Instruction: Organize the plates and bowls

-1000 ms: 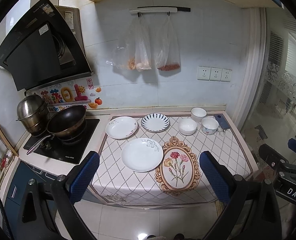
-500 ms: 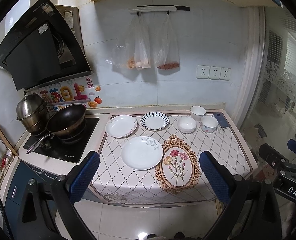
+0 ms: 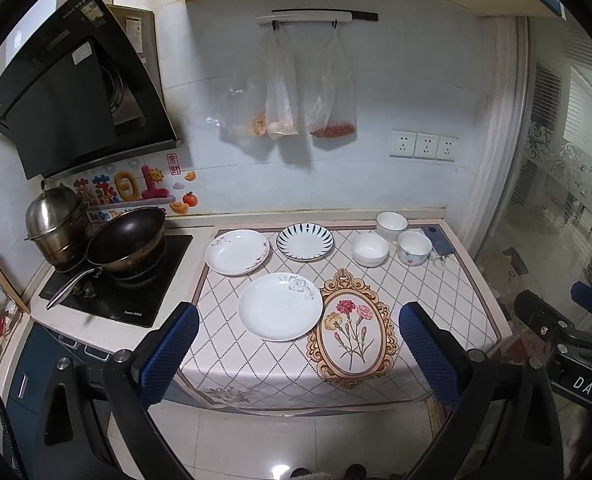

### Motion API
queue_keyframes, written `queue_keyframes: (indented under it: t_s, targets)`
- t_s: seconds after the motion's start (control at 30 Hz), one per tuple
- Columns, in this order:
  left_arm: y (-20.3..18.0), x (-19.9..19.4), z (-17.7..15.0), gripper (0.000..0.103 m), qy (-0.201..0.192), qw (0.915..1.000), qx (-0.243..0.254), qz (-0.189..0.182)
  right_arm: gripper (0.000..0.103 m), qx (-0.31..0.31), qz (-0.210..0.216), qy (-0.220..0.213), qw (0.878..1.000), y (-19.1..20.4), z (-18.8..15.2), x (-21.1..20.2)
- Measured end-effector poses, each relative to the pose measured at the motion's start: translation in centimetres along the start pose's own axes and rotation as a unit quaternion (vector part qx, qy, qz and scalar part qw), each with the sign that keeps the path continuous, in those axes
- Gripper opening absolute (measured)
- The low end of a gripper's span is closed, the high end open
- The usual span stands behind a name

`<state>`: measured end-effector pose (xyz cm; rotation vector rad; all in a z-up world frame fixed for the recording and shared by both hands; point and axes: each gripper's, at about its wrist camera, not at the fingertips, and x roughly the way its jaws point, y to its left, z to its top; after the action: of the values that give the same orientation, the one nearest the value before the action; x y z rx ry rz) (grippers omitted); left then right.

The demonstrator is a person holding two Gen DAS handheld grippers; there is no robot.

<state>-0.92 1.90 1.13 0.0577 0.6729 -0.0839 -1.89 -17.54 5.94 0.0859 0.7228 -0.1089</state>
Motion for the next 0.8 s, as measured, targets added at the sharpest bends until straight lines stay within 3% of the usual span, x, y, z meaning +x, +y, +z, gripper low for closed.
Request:
queue_keyframes:
  t_s: [0.2,0.37,0.5,0.6,0.7,0.8]
  targets:
    - [2.3,2.4,0.6,0.103,-0.004,0.9999,-0.006,-0.007,0.103,0.019,0.003,0.001,1.000,1.1,0.1,1.4]
    - [5.7,8.5,1.0,0.103,0.015,0.9997,-0.013,0.016,0.103,0.054,0.068,0.025,0.996,1.1,0.0,7.8]
    - [8.3,16.2,0.6,0.103,0.080,0.9958,-0.032,0.031,0.103,0.058,0.092,0.099,0.989,2.0,-0.4,16.9]
    - [10.2,22.9,-0.2,0.103,0.140,0.9883,-0.052,0.032,0.103,0.066,0.107,0.147,0.981,2.2,-1.2,23.6]
    - [11.7,29.5,-1.6,0.098,0.201,0.9767,-0.070,0.032,0.103,0.082,0.140,0.198,0.967,2.5,-2.0,31.0]
    - [13.1,35.3,-3.3,0.088,0.261,0.9598,-0.100,0.030,0.101,0.075,0.163,0.238,0.955,3.8,-2.4,38.4]
